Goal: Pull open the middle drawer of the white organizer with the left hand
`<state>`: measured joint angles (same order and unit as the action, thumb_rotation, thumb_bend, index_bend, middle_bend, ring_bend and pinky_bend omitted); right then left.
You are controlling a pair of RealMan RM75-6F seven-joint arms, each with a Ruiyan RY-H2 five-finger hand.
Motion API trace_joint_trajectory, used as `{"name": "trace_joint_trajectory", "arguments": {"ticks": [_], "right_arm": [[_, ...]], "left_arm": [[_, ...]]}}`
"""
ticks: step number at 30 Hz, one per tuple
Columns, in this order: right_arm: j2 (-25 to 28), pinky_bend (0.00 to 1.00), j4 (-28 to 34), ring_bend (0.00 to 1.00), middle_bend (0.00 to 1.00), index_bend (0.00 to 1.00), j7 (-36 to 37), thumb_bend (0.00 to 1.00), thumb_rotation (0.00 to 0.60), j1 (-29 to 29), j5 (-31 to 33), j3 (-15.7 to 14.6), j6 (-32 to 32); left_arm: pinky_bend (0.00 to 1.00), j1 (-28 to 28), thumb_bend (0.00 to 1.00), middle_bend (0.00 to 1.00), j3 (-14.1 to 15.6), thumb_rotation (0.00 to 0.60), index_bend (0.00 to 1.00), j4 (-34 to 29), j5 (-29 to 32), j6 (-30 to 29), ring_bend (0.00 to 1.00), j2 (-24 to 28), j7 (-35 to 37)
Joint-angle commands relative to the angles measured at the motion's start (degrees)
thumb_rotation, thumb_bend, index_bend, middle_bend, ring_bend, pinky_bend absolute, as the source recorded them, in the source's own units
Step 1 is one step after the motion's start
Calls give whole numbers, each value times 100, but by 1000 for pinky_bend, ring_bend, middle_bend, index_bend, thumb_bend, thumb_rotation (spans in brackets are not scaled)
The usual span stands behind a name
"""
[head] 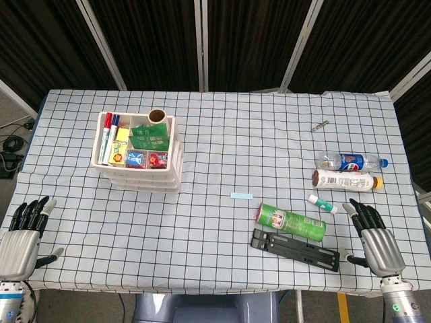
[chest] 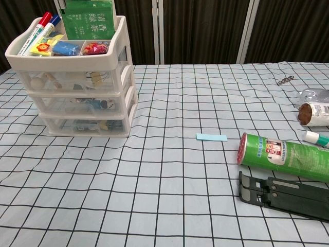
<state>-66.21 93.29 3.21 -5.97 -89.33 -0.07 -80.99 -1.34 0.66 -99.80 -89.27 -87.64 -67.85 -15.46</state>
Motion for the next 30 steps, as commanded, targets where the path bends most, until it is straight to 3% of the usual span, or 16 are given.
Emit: {"name": "trace_joint_trajectory", "arguments": {"ticks": [1,17,18,22,25,28,30], "right_arm": [[12,0,3,0,0,26,23,112,600,0,-7,2,-6],[41,0,49,0,0,27,42,112,600,12,-40,-4,-44],[42,0,48,0,0,28,45,112,600,13,-41,-6,-43],[59,0,63,0,0,32,67,113,600,13,-30,-15,-23],[73,0,78,0,0,34,83,111,600,18,-29,-13,-32],[85,0,92,0,0,34,99,112,600,24,-23,-7,-44],[91,0,99,0,0,34,106,113,600,26,-14,-3,-46]], "left_arm": [[0,-4,45,0,2,600,0,-1,18,21,0,-7,-16],[7,-51,69,3,7,600,0,2,4,95,9,-82,-93],[70,-55,124,68,4,600,0,-9,-11,88,91,-88,-67],[526,-52,396,554,-91,600,0,-9,-50,-57,601,-218,125],[664,-101,541,731,-118,600,0,53,-72,-20,755,-382,410],[742,-202,664,788,-168,600,0,130,-89,77,810,-540,740],[754,-298,696,793,-186,600,0,116,-85,218,820,-601,1000]]}}
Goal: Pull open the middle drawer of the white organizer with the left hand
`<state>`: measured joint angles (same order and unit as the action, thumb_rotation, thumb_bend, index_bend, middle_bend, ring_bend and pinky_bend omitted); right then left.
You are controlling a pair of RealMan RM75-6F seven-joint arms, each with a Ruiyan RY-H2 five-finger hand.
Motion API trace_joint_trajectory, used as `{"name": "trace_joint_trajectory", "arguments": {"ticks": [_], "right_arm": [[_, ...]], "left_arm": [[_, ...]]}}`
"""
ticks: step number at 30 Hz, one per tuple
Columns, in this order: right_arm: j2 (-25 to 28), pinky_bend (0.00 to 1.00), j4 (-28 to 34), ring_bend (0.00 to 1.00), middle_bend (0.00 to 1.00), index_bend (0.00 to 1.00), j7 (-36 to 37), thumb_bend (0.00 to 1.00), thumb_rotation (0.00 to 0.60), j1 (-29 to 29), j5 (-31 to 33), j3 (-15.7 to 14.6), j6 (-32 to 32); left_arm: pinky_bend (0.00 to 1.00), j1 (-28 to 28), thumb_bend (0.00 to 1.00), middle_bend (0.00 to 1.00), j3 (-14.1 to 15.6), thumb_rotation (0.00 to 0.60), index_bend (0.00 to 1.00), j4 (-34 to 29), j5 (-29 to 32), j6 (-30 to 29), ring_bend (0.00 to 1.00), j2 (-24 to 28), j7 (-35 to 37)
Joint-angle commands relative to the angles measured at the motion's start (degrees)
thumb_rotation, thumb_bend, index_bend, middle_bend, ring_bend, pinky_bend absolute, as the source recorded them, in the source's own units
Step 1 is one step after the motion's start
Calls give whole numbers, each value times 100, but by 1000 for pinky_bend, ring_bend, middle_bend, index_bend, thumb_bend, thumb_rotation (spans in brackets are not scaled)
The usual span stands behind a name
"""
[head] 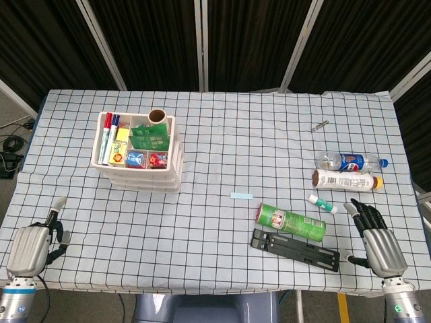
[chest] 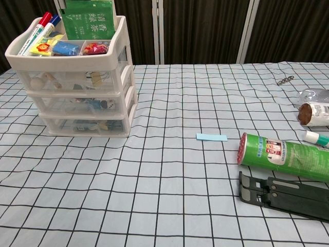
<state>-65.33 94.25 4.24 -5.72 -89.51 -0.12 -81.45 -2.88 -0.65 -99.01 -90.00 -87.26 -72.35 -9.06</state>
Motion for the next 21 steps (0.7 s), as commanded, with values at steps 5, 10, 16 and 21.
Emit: {"name": "trace_joint_trajectory", "arguments": {"ticks": [5,10,16,21], "right_arm": [[11,0,9,0,0,34,14,114,600,-6,29,3,33],[43,0,27,0,0,35,91,113,600,-2,47,18,23],[93,0,38,0,0,37,214,113,600,-8,85,33,48],[117,0,37,0,0,37,282,114,600,-14,120,45,74]], "left_arm": [[765,-523,722,800,-55,600,0,-312,202,971,826,21,1243],[765,-918,750,804,-151,600,0,-504,543,1778,828,166,2247],[765,-1352,753,804,-285,600,0,-476,797,2627,828,198,3707],[765,-1569,754,804,-391,600,0,-216,884,2913,829,33,4229]]}}
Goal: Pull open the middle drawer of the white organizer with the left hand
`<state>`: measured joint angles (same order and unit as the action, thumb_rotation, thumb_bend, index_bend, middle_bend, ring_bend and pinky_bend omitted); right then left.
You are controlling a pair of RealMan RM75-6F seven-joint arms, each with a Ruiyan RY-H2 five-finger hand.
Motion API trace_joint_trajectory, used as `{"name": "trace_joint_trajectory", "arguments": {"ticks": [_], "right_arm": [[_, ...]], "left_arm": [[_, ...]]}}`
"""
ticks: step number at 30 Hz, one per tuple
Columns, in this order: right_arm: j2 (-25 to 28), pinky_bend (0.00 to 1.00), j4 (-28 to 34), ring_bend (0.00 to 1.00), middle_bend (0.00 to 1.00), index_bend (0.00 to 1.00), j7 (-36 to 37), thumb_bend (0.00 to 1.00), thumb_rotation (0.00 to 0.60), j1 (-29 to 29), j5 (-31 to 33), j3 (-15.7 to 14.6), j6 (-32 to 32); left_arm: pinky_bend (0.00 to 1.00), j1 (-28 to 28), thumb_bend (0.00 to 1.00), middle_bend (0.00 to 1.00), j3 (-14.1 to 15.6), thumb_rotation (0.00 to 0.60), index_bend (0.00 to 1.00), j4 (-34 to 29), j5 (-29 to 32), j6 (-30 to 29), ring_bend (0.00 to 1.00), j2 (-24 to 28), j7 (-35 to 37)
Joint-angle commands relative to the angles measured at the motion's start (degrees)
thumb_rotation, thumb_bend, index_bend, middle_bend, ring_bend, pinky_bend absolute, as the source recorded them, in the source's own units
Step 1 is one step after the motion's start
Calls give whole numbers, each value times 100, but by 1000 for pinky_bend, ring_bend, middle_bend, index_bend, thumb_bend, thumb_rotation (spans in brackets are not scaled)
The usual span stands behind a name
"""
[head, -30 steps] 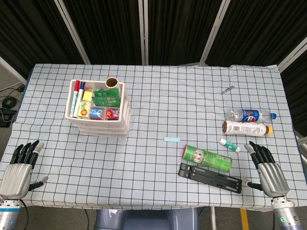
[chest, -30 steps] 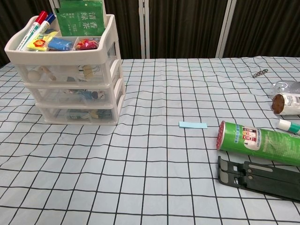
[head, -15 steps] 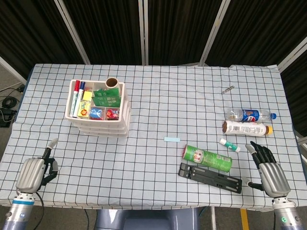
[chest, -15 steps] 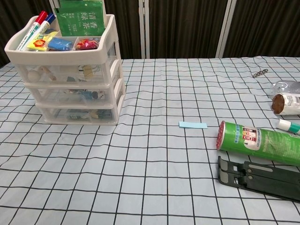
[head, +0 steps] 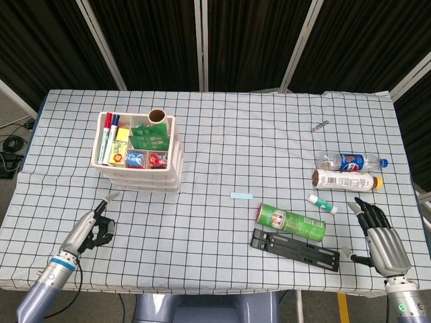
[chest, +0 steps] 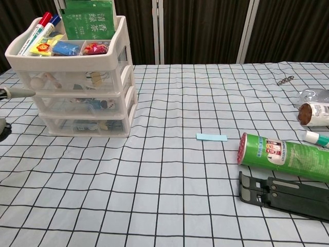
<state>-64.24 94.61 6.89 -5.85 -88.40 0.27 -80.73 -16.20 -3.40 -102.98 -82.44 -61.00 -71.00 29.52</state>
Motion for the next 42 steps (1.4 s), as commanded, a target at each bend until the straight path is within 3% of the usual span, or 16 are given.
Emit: {"name": "trace_joint_trajectory", "arguments": {"ticks": [1,19,33,42], "right_arm": [[11,0,0,0,0,37,26,114,600,-2,13,10,3],[3,0,-24,0,0,38,57,113,600,-21,64,29,60],[-21,0,-32,0,0,38,20,113,600,-35,65,15,104],[-27,0,-26,0,0,38,8,113,600,-29,65,18,91]], "left_arm": [[765,-259,754,804,-135,600,0,228,143,298,828,-140,413],[765,-632,779,804,-263,600,0,1243,158,516,828,-893,1198],[765,-744,779,804,-205,600,0,1254,-79,379,828,-969,1405],[765,-845,779,804,-253,600,0,1308,143,521,828,-1009,1401]]}}
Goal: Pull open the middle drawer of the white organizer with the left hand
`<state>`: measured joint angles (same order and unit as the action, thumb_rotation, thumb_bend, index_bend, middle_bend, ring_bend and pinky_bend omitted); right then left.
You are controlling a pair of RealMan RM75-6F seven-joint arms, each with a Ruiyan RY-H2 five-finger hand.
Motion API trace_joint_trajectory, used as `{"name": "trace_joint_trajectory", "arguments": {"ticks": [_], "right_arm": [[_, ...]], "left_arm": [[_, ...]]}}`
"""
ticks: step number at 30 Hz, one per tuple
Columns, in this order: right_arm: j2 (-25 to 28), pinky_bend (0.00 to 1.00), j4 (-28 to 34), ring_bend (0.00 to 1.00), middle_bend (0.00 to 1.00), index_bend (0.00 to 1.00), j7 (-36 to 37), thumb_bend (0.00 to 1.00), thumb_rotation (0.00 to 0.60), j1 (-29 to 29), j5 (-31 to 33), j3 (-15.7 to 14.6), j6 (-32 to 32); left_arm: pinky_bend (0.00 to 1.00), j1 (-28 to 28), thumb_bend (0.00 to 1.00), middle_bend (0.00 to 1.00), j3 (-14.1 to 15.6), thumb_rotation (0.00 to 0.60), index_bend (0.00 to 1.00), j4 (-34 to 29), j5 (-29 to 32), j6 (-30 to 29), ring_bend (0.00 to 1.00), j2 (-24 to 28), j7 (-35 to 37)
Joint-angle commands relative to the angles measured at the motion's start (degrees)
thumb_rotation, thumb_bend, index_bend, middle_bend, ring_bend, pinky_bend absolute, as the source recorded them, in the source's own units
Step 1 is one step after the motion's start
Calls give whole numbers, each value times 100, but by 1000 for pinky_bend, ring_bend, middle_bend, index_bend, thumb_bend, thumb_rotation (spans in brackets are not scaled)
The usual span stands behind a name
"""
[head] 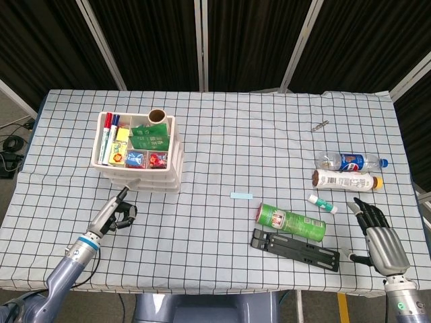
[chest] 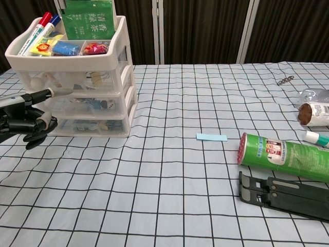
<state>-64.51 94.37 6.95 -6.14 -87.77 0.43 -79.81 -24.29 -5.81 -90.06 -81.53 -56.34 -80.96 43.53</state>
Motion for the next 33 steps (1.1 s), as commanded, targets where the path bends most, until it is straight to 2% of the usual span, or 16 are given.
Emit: {"name": "trace_joint_trajectory", "arguments": {"ticks": [1,33], "right_arm": [[1,0,-2,0,0,38,5,113,600,0,2,2,0],[-40,0,-26,0,0,38,-46,113,600,-24,27,-16,84]], "left_arm": [[765,-50,779,804,-22,600,0,20,73,67,828,-24,5],[765,-351,780,804,-151,600,14,178,311,286,828,-283,-27]]}}
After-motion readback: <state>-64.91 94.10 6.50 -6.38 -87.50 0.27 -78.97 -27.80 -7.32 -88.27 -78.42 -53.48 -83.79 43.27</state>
